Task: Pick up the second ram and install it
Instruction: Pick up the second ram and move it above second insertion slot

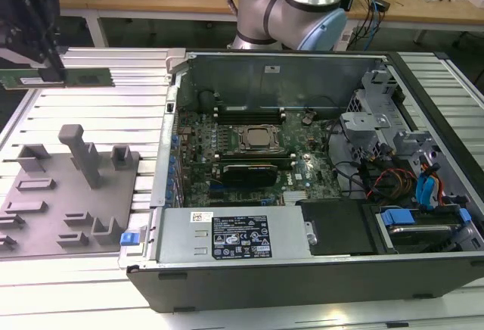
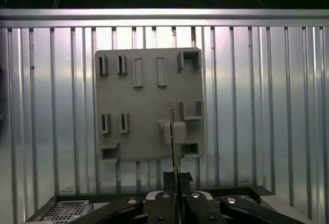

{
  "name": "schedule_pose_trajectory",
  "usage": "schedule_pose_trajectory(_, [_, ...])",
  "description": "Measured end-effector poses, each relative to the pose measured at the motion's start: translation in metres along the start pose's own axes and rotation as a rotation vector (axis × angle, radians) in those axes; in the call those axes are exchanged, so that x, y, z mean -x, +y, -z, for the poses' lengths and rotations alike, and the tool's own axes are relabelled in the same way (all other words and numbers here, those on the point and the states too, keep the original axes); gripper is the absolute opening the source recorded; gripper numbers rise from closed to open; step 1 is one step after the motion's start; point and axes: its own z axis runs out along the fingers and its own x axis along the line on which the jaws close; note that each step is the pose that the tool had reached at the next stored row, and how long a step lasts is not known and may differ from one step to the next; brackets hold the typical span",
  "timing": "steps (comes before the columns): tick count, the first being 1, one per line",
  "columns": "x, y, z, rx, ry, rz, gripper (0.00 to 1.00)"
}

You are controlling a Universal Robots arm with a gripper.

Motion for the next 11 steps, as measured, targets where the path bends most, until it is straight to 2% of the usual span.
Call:
schedule_pose_trajectory(3, [0.0009,-0.0146,0.0003,0.0002,0.0005,0.000,0.14])
schedule_pose_trajectory(9, [0.0019,-0.0338,0.0006,0.0004,0.0012,0.000,0.14])
schedule_pose_trajectory(11, [0.0026,-0.0447,0.0007,0.0004,0.0014,0.000,0.14])
